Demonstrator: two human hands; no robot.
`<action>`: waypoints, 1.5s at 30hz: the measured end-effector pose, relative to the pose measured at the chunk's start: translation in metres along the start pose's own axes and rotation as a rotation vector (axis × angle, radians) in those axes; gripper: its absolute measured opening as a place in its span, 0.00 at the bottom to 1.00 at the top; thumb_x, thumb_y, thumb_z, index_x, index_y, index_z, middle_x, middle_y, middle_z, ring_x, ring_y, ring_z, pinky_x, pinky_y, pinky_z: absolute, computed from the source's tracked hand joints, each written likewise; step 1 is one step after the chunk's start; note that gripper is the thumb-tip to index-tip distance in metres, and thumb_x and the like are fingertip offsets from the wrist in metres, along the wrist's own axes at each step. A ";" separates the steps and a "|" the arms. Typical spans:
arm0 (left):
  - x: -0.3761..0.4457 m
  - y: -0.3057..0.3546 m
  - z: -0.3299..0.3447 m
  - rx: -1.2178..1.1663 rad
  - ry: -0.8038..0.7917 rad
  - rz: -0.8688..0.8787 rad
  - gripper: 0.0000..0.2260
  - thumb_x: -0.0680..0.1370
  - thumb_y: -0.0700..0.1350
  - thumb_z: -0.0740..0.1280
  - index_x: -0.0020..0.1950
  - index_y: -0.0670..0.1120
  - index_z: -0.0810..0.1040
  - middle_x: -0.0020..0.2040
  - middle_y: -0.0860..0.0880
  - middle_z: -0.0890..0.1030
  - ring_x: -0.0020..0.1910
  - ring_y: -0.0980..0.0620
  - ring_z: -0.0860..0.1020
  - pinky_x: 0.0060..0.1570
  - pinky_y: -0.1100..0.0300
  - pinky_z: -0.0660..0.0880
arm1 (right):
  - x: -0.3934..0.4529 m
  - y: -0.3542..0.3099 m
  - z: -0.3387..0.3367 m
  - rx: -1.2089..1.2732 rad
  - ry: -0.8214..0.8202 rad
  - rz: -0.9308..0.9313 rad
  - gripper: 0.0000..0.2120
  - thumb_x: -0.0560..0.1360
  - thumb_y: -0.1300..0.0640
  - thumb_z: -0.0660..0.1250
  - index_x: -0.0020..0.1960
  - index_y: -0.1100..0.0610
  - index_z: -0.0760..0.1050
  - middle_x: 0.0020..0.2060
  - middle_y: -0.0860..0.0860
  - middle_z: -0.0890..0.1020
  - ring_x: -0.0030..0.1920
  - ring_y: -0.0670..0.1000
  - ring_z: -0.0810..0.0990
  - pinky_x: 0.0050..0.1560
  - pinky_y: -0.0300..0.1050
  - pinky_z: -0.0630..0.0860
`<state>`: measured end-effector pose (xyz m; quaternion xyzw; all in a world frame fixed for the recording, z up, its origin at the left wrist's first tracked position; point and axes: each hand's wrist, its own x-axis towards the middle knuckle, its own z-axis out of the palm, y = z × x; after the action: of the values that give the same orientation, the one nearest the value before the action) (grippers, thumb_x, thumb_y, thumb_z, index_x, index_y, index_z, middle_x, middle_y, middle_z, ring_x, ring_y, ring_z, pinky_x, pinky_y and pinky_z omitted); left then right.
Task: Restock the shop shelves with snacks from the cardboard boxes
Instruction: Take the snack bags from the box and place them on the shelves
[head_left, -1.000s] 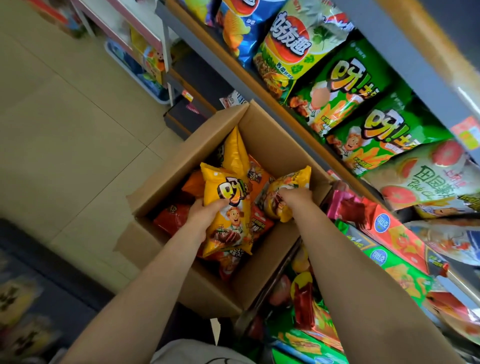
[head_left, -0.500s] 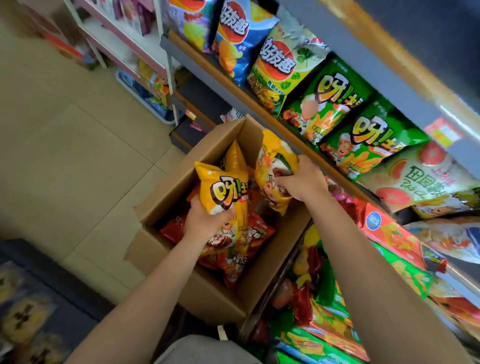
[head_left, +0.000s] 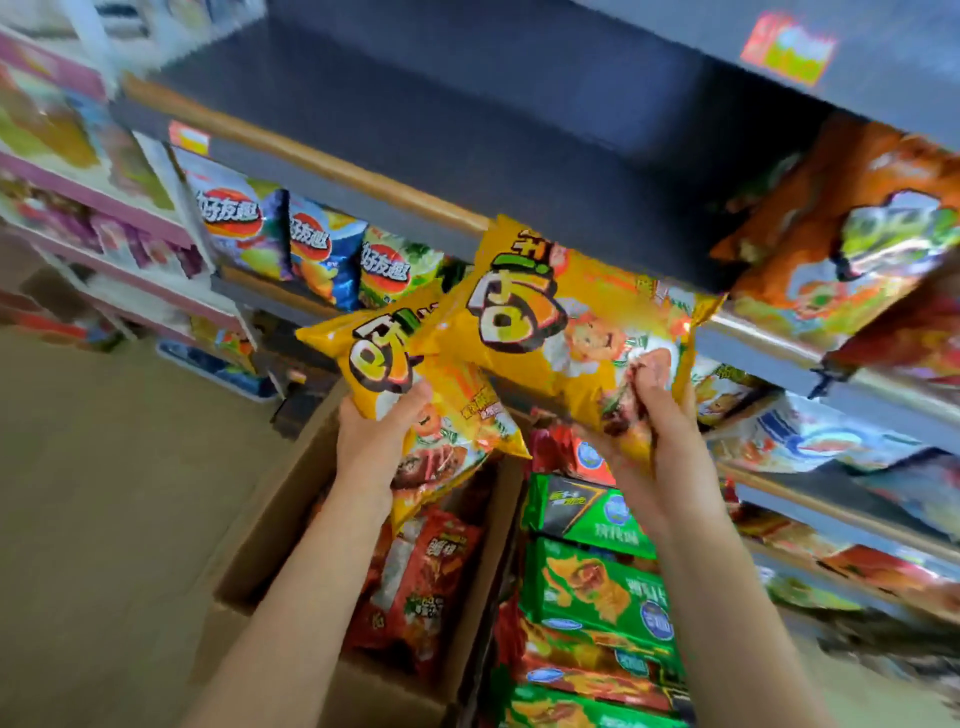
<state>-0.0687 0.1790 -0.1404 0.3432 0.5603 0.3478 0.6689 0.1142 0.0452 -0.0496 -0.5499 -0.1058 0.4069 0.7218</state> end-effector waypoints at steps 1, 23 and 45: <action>-0.005 0.002 0.006 -0.009 -0.039 0.000 0.36 0.69 0.57 0.78 0.74 0.55 0.68 0.67 0.55 0.76 0.66 0.51 0.74 0.65 0.50 0.69 | -0.005 0.001 -0.003 -0.006 -0.005 0.020 0.34 0.74 0.52 0.69 0.77 0.45 0.61 0.67 0.52 0.78 0.59 0.57 0.83 0.44 0.57 0.82; -0.144 0.044 0.011 0.259 -0.219 0.286 0.28 0.71 0.50 0.78 0.68 0.58 0.70 0.58 0.60 0.79 0.56 0.61 0.77 0.58 0.55 0.72 | -0.102 -0.033 -0.089 -0.651 -0.322 -0.280 0.41 0.73 0.59 0.76 0.76 0.40 0.56 0.68 0.48 0.73 0.63 0.45 0.78 0.61 0.47 0.77; -0.007 0.117 -0.012 0.504 -0.376 0.411 0.33 0.68 0.50 0.80 0.70 0.55 0.70 0.62 0.57 0.79 0.61 0.54 0.76 0.60 0.52 0.73 | -0.033 -0.030 0.060 -0.996 0.056 -0.204 0.51 0.68 0.38 0.76 0.77 0.32 0.44 0.63 0.39 0.77 0.59 0.48 0.80 0.50 0.43 0.81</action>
<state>-0.0910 0.2353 -0.0393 0.6603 0.4148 0.2570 0.5709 0.0716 0.0625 0.0090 -0.8248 -0.3207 0.2198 0.4106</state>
